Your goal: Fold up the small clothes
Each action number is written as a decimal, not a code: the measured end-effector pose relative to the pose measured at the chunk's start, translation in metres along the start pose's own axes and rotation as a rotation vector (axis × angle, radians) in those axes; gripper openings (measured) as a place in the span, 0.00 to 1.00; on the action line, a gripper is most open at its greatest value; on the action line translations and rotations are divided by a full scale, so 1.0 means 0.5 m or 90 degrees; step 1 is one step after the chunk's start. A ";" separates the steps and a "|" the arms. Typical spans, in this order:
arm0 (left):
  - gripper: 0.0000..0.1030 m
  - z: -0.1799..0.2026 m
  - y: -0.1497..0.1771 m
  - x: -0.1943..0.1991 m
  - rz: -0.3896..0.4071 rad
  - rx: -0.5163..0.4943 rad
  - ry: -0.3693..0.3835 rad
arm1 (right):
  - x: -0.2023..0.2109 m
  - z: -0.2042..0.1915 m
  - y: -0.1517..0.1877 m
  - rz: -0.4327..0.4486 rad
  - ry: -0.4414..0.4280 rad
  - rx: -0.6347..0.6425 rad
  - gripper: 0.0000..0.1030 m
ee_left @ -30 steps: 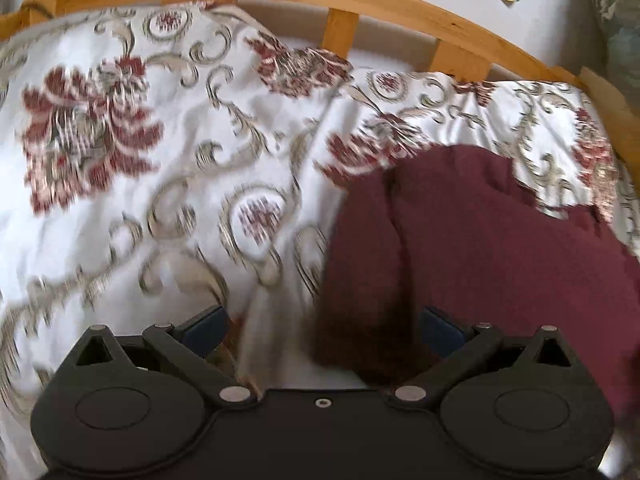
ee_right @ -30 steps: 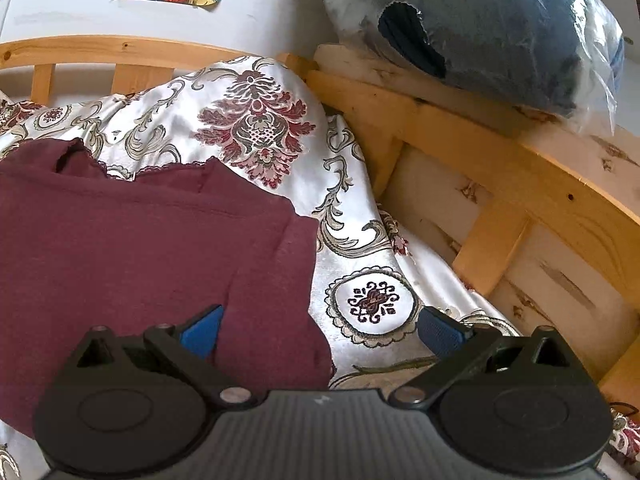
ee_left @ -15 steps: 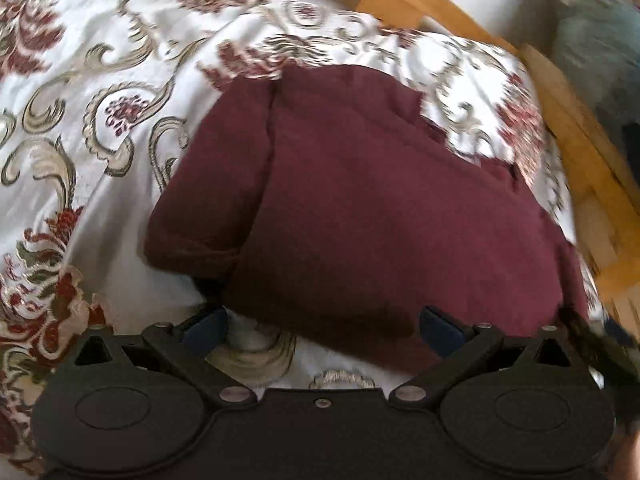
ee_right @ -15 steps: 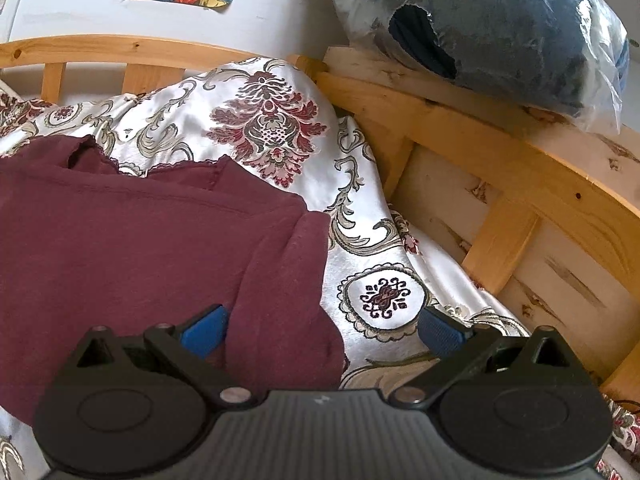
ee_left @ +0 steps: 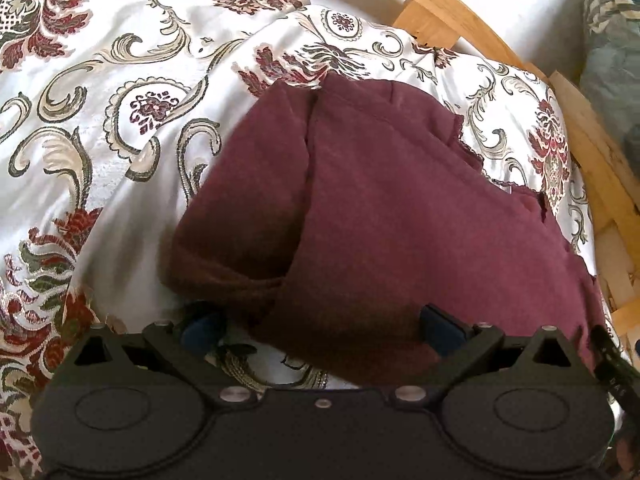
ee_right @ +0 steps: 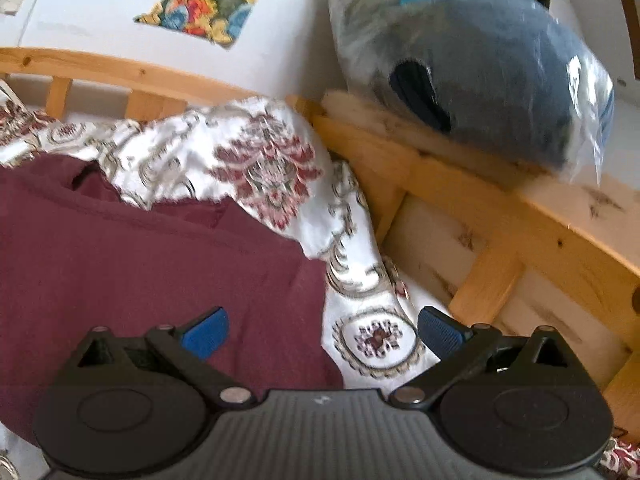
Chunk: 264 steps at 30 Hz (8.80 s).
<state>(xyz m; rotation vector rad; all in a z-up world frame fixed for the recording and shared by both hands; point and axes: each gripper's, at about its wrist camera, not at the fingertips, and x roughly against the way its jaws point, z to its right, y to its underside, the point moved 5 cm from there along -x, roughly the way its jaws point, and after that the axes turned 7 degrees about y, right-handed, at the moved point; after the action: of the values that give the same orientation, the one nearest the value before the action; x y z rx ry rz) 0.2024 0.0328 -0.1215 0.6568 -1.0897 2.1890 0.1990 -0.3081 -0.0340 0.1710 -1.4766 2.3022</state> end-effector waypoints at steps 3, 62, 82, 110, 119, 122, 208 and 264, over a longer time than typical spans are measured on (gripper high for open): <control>0.99 0.003 0.002 -0.002 0.000 -0.004 -0.004 | 0.012 -0.021 -0.007 0.008 -0.035 0.003 1.00; 0.44 0.010 -0.006 0.033 0.088 0.020 -0.066 | 0.046 -0.203 0.035 -0.071 -0.224 0.103 1.00; 0.17 0.278 -0.092 0.057 0.179 -0.383 -0.039 | 0.025 -0.036 -0.029 0.072 0.013 0.107 1.00; 0.73 0.459 0.133 0.076 0.008 -0.637 0.279 | -0.041 0.142 0.025 -0.022 0.112 -0.062 1.00; 0.94 0.385 0.128 0.058 0.044 -0.638 0.106 | -0.013 0.145 -0.014 0.054 0.037 -0.171 1.00; 0.92 0.366 0.127 0.037 0.031 -0.642 0.072 | -0.010 0.124 -0.025 0.081 -0.016 -0.183 1.00; 0.29 0.400 0.194 0.005 -0.011 -0.742 0.081 | -0.127 0.118 -0.024 -0.071 -0.181 -0.282 0.12; 0.99 0.263 0.072 -0.062 -0.163 -0.196 0.105 | -0.080 0.087 0.040 -0.155 -0.232 -0.234 1.00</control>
<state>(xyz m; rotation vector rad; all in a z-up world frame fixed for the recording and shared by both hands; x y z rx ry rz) 0.2200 -0.1022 -0.0897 0.4431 -1.1550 1.7763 0.2231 -0.3649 -0.0442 0.6519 -1.9072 1.8370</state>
